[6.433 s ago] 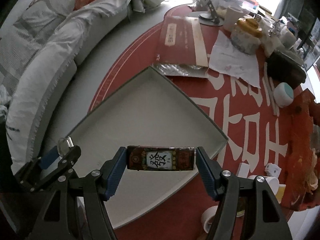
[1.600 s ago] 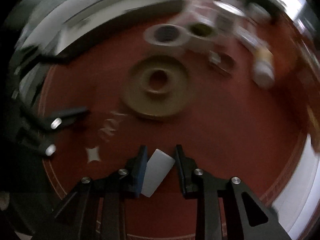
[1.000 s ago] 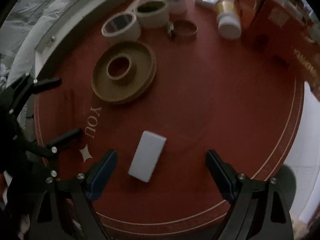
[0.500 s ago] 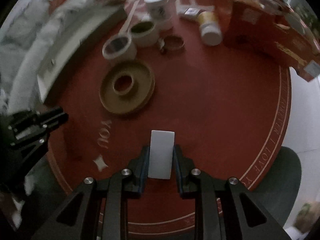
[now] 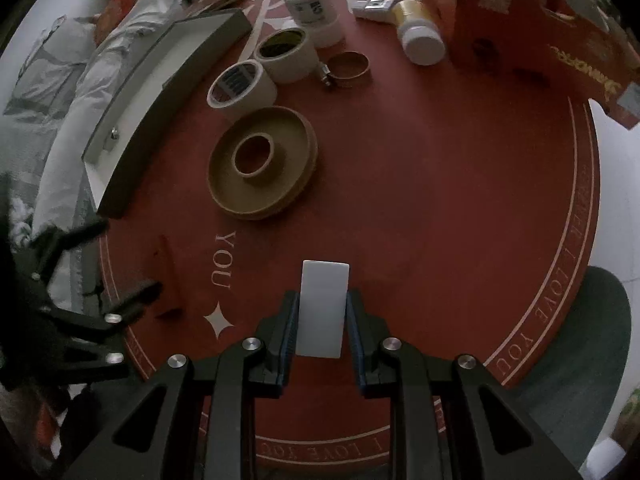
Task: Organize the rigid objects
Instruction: 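Carry the white block and red card over the tray and lower them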
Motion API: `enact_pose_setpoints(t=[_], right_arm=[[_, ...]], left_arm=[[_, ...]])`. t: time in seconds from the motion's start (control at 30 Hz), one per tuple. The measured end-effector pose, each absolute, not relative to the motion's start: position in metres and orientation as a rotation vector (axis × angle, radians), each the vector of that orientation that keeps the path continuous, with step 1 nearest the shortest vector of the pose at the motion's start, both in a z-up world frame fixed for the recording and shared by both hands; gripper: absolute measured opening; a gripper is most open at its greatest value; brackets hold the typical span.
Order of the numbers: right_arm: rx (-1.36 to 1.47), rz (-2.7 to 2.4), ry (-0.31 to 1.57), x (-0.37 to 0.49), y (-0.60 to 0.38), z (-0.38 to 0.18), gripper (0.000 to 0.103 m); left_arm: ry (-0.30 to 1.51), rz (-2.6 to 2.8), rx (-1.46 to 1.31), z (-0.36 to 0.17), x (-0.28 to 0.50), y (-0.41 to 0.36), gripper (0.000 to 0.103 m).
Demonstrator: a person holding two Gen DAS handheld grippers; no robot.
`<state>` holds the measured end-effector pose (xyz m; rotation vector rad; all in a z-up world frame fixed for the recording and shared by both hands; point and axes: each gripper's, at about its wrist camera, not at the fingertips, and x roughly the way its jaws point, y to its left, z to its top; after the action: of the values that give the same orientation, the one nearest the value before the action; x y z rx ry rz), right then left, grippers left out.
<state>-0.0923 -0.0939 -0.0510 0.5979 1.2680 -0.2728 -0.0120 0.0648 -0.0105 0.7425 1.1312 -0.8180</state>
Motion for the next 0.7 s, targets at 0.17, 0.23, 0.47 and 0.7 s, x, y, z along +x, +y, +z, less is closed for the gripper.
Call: enact_pose_setpoints(t=[0.17, 0.23, 0.47, 0.7], right_arm=[[0.604, -0.278, 1.261, -0.116, -0.101, -0.046, 0.025], [0.585, -0.282, 1.258, -0.120, -0.101, -0.044, 0.025], [0.503, -0.311, 1.199, -0.118, -0.096, -0.023, 0.025], [0.506, -0.285, 1.075, -0.105, -0.094, 0.030, 0.025]], left_arm=[[1.272, -0.675, 0.713, -0.031, -0.011, 0.054, 0.098], [1.318, -0.670, 0.641, -0.029, -0.009, 0.056, 0.088], [1.323, -0.647, 0.552, -0.014, -0.005, 0.059, 0.040], [1.212, -0.586, 0.326, 0.058, 0.025, 0.071, 0.040]])
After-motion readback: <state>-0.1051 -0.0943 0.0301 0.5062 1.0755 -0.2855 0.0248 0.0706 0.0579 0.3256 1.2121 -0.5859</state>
